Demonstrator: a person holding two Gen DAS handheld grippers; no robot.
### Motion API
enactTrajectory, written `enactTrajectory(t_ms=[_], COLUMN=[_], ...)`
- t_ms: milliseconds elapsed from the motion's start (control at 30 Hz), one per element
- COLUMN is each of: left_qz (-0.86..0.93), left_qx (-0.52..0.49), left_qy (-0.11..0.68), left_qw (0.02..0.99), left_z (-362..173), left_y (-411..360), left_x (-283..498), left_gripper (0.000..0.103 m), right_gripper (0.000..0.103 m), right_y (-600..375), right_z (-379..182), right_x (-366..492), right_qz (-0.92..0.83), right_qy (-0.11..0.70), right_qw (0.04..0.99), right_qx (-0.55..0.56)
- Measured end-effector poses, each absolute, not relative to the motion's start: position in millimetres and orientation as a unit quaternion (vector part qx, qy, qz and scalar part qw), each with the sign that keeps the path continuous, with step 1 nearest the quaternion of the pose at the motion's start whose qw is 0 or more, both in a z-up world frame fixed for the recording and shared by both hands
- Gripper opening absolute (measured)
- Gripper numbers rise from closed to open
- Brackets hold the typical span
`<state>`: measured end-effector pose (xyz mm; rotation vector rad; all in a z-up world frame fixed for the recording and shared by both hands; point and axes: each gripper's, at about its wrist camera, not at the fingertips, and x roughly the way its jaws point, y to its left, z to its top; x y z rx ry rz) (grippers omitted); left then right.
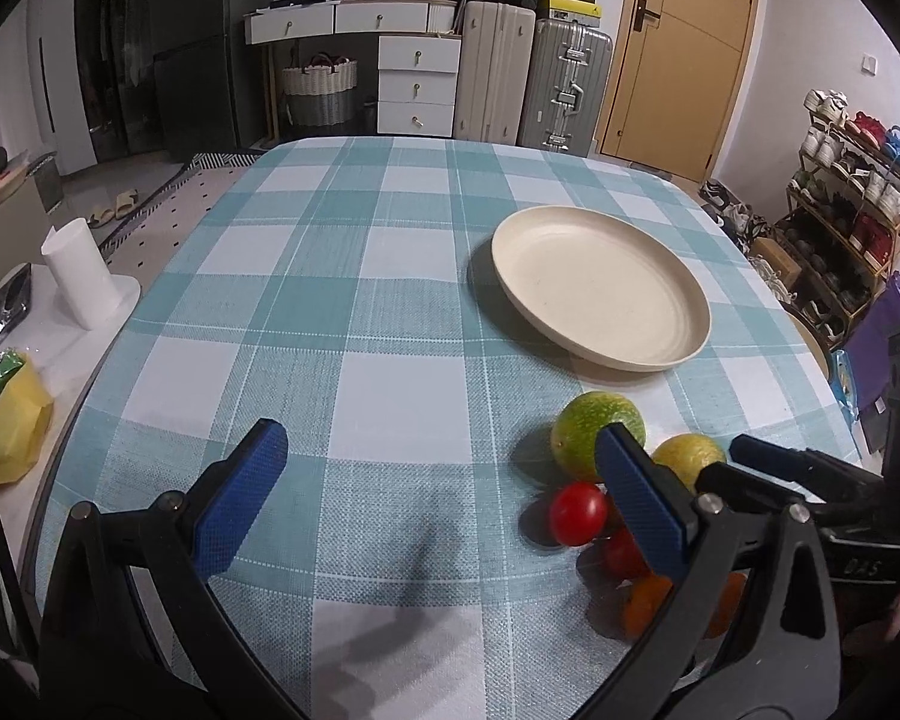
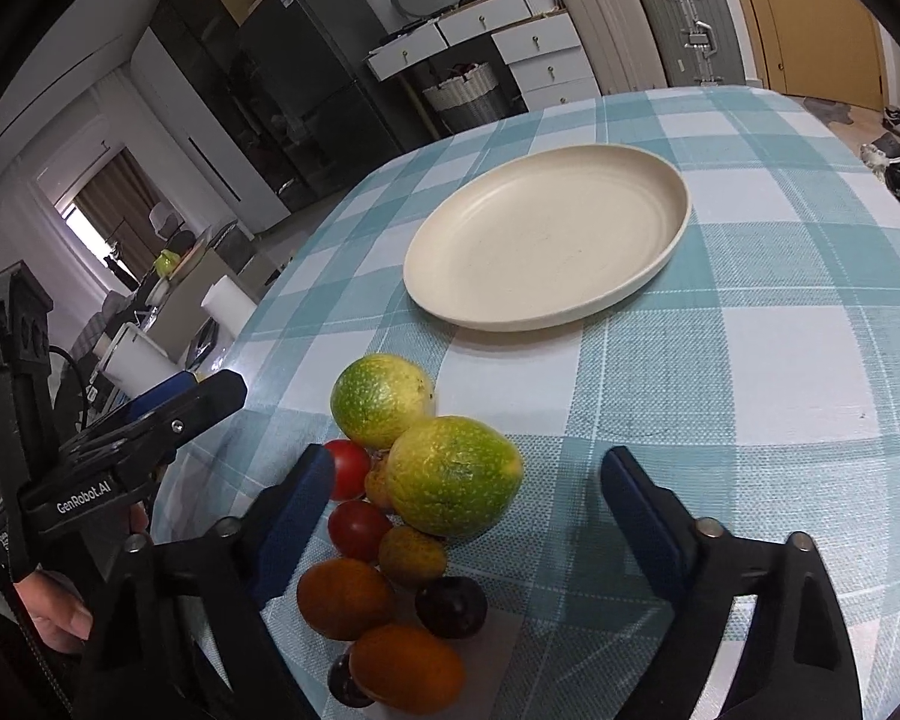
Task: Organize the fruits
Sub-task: 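Grasp the large green citrus with the right gripper and lift it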
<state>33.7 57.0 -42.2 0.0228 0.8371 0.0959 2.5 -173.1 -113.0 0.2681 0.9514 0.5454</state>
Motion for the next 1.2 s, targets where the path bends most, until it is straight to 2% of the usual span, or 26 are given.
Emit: enactTrajectory(t_ms=[167,233,300,500,1200], left_qz=[0.045,0.048,0.049,0.045,0.016], left_qx=[0.005,0.009,0.009,0.001,-0.022], left_qy=[0.401,0.401,0.400,0.399,0.428], left_qw=[0.915,0.915,0.915,0.916,0.903], left_z=[-44.1,-42.9,-42.9,-45.5,-57.3], left_y=[58.4,59.2,60.3,61.8,54.4], left_x=[34.3,34.3,34.2,33.8,45.9], left_gripper=[0.102,0.102,0.102,0.102,0.102], right_gripper=[0.071,0.070,0.064,0.055,0.054], right_y=[-169.2,-167.9,-166.4,-165.6,-189.9], right_z=[-119.5,-119.9,-119.8,-125.7,-116.6], right_x=[7.0,7.0,6.1,7.3,0.8], right_qz=[0.263,0.265,0.271,0.276,0.280], right_qy=[0.461,0.461,0.461,0.469,0.434], right_qw=[0.837,0.837,0.835,0.827,0.839], right_qx=[0.133,0.131,0.131,0.138,0.174])
